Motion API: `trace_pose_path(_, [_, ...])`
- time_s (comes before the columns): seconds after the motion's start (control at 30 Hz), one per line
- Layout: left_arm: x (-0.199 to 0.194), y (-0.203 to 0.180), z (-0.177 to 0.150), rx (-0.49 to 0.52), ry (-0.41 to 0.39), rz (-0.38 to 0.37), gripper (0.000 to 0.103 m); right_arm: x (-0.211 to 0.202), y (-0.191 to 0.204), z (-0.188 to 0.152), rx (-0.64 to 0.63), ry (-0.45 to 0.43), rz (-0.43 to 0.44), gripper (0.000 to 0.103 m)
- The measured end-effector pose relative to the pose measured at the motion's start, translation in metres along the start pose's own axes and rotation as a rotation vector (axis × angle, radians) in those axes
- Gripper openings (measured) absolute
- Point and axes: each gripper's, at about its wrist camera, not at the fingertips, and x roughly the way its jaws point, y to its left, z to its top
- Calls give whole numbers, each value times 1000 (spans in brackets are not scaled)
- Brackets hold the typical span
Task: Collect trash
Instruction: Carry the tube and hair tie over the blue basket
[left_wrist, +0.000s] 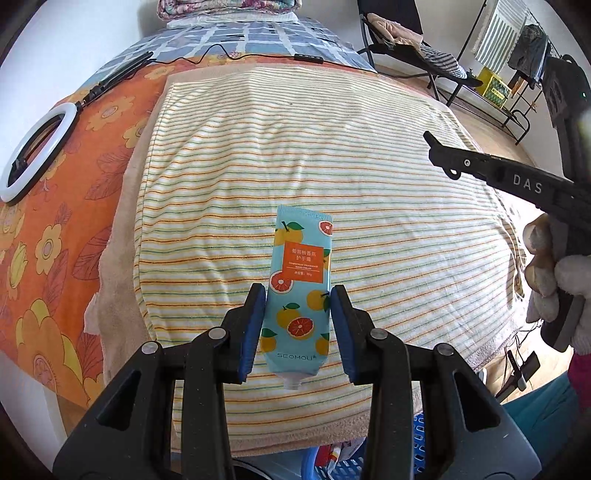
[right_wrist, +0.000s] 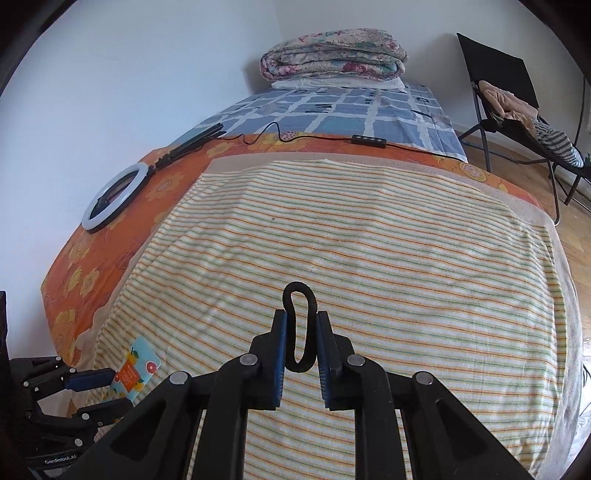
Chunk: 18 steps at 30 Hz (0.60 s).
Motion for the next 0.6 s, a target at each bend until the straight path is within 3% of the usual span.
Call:
trace_pose_path(0.3, [-31, -40, -42, 2, -54, -33, 37, -67, 9, -69, 4, -5, 33, 14])
trace_pose_path(0.6, [-44, -63, -90, -2, -24, -46, 37, -109, 20, -135, 10, 10, 52, 14])
